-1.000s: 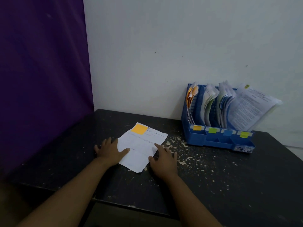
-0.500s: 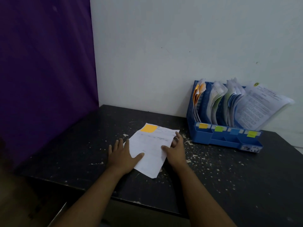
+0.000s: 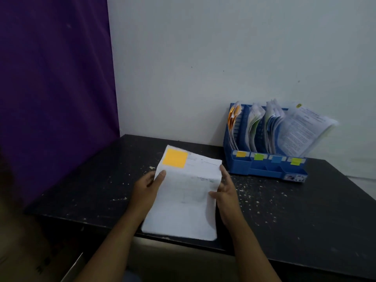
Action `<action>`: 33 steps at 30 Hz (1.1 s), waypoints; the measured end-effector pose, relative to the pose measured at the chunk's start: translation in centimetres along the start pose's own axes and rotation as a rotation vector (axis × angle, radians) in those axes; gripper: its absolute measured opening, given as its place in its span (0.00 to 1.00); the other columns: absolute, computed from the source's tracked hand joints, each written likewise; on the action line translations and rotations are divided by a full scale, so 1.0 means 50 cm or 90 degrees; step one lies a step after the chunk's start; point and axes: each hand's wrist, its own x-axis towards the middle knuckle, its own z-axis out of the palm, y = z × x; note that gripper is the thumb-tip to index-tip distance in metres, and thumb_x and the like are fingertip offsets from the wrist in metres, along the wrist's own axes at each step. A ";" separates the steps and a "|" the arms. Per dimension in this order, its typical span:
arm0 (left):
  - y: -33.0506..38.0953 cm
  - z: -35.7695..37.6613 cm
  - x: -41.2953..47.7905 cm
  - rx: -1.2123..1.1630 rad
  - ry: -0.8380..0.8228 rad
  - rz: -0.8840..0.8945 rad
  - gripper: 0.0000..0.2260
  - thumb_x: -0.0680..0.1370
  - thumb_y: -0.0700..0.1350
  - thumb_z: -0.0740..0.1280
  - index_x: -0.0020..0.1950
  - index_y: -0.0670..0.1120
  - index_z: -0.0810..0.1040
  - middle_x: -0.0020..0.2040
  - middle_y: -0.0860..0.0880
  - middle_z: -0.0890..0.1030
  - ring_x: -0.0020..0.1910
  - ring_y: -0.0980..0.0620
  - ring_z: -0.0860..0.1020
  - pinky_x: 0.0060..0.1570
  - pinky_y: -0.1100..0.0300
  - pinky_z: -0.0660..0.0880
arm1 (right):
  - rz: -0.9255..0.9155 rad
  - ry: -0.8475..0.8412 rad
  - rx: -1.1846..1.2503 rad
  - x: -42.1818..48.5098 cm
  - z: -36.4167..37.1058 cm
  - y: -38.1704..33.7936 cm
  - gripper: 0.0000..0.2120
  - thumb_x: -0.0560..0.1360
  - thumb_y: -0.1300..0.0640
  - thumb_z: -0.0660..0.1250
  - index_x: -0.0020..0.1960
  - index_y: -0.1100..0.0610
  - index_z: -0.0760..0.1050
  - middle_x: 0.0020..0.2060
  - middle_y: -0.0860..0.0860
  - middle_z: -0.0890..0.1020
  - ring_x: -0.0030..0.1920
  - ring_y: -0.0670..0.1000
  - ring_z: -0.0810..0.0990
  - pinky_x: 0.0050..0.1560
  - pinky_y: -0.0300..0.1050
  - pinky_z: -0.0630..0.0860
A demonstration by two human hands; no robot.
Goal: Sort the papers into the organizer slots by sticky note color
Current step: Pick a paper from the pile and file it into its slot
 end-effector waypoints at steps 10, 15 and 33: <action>0.219 0.039 -0.033 -0.092 -0.014 0.154 0.09 0.82 0.49 0.72 0.61 0.50 0.85 0.52 0.54 0.88 0.50 0.57 0.87 0.42 0.64 0.83 | -0.174 0.124 -0.051 -0.088 -0.021 -0.227 0.19 0.82 0.53 0.69 0.73 0.46 0.75 0.51 0.38 0.86 0.50 0.36 0.85 0.41 0.34 0.81; 0.279 0.051 -0.041 -0.120 -0.009 0.205 0.07 0.82 0.48 0.72 0.59 0.48 0.85 0.51 0.51 0.88 0.50 0.53 0.87 0.48 0.56 0.85 | -0.230 0.166 -0.008 -0.117 -0.028 -0.318 0.08 0.82 0.53 0.69 0.61 0.47 0.80 0.49 0.42 0.88 0.50 0.42 0.87 0.45 0.36 0.83; 0.302 0.052 -0.044 -0.089 0.017 0.208 0.06 0.82 0.48 0.71 0.57 0.50 0.84 0.48 0.52 0.87 0.49 0.51 0.87 0.44 0.56 0.86 | -0.251 0.182 0.007 -0.116 -0.045 -0.343 0.04 0.82 0.54 0.69 0.56 0.46 0.81 0.46 0.39 0.88 0.48 0.39 0.87 0.42 0.32 0.81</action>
